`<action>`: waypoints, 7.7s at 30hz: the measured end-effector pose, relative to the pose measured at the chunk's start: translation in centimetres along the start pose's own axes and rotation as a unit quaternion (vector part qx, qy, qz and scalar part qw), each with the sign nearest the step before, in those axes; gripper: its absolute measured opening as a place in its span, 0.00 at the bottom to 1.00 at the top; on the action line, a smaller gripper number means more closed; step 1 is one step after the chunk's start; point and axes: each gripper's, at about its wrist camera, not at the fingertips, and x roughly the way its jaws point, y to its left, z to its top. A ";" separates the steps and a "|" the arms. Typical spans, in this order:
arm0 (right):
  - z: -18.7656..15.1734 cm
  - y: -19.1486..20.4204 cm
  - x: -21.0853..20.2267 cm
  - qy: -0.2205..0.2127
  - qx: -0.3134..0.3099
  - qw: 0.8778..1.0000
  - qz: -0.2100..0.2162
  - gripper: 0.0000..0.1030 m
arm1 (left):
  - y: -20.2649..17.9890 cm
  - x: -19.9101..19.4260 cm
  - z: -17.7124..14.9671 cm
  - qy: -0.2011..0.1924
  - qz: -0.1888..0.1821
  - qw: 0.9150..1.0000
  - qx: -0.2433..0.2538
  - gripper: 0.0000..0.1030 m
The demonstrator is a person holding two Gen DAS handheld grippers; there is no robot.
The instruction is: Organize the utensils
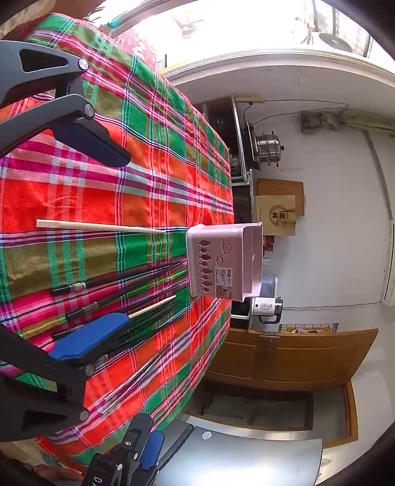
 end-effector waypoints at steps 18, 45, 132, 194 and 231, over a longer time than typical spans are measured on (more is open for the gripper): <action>0.1 -0.1 -0.5 -0.001 0.002 1.000 -0.007 0.64 | 0.0 0.4 -0.2 0.010 -0.001 1.000 0.003 0.95; 0.2 -0.2 -0.3 -0.003 -0.001 1.000 -0.009 0.64 | 0.0 0.6 0.0 0.013 -0.009 1.000 0.001 0.95; 4.1 -0.6 13.8 0.160 0.027 0.986 0.025 0.20 | 0.2 16.6 3.9 0.209 -0.084 0.974 0.016 0.53; 12.2 -1.0 9.7 0.074 0.036 0.994 0.071 0.06 | 2.3 10.9 15.4 0.120 -0.148 0.982 0.000 0.05; 9.3 -1.6 22.1 0.230 0.013 0.972 0.052 0.06 | 3.2 8.3 18.1 0.089 -0.134 0.987 0.014 0.05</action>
